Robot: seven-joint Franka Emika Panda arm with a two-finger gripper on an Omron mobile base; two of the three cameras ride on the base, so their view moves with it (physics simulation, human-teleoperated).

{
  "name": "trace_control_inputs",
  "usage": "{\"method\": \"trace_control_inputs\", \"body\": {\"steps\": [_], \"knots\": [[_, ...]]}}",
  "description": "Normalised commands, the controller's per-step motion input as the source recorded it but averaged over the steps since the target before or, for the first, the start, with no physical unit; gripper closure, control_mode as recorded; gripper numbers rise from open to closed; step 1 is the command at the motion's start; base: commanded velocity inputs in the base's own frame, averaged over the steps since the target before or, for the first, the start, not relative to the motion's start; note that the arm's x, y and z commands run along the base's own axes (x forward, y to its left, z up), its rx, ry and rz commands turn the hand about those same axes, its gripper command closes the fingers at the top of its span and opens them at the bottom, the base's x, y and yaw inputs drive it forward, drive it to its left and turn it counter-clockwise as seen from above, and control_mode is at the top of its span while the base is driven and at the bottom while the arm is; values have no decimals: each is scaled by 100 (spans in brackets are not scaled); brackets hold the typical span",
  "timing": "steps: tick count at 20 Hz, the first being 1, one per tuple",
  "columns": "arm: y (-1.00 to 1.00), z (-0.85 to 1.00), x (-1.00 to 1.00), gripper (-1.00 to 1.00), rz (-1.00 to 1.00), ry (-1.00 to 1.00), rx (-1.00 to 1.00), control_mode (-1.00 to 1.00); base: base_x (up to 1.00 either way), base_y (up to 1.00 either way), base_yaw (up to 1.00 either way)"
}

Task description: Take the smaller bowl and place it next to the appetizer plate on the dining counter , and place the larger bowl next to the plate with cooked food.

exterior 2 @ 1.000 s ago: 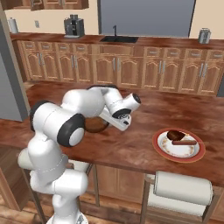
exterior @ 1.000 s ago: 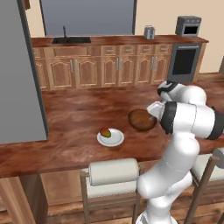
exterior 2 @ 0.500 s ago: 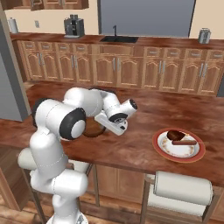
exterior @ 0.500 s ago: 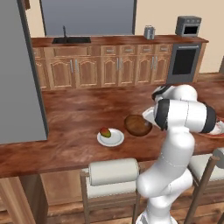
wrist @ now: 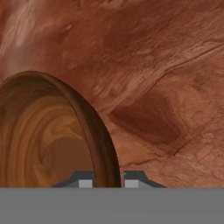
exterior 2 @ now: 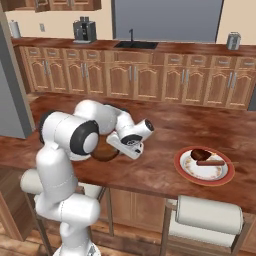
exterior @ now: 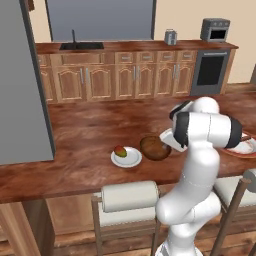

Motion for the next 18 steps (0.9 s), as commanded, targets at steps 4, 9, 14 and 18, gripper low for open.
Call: {"method": "trace_control_inputs", "body": {"steps": [4,9,14,18], "knots": [[0,-21,14,100,0,0,0,-100,0,0,0],[0,-12,11,-100,0,-4,0,-100,0,0,0],[0,16,-4,-100,0,-11,1,-100,0,0,0],[-20,40,0,-100,0,-6,6,-100,0,0,0]]}}
